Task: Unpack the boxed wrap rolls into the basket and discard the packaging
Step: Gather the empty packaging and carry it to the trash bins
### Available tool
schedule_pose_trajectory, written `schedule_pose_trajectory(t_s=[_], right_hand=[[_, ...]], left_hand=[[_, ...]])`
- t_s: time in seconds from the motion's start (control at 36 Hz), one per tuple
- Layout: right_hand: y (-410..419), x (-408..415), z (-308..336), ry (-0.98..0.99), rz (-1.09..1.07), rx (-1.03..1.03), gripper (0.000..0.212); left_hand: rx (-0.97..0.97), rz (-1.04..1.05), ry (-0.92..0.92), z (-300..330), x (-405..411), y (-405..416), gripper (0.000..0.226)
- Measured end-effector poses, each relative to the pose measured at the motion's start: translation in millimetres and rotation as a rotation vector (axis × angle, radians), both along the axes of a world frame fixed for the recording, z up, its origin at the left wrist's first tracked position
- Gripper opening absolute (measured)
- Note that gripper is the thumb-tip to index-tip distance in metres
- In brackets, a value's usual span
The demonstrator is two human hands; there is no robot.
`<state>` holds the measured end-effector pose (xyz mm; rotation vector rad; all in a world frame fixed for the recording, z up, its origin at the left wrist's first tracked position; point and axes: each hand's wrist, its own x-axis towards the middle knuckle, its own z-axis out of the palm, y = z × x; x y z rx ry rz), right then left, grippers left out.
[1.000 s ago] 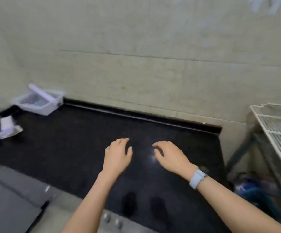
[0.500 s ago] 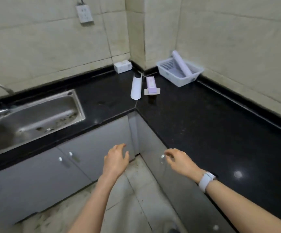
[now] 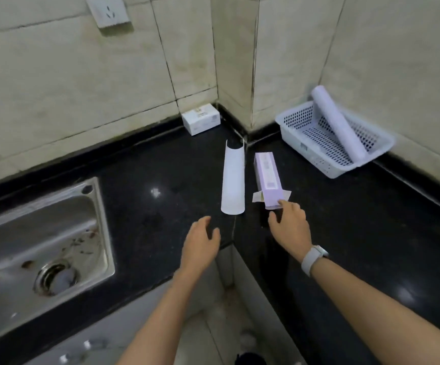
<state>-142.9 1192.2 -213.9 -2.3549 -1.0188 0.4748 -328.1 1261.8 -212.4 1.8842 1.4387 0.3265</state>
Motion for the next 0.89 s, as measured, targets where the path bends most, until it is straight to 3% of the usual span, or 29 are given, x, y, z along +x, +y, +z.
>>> schedule_pose_trajectory(t_s=[0.25,0.44,0.64,0.89], right_hand=[[106,43,-24,-0.002,-0.099,-0.200,0.073],[132,45,-44,0.009,-0.173,-0.308,0.081],[138,52,-38,0.187,-0.361,-0.238,0.075],[59,18,-9,0.080,-0.635,-0.027,0.068]], left_hand=[[-0.130,-0.104,0.118,-30,82,107,0.054],[-0.160,-0.148,0.094,-59,114,152,0.042],[-0.153,-0.193,-0.028,-57,113,184,0.033],[-0.118,-0.388,-0.262,-27,106,170,0.038]])
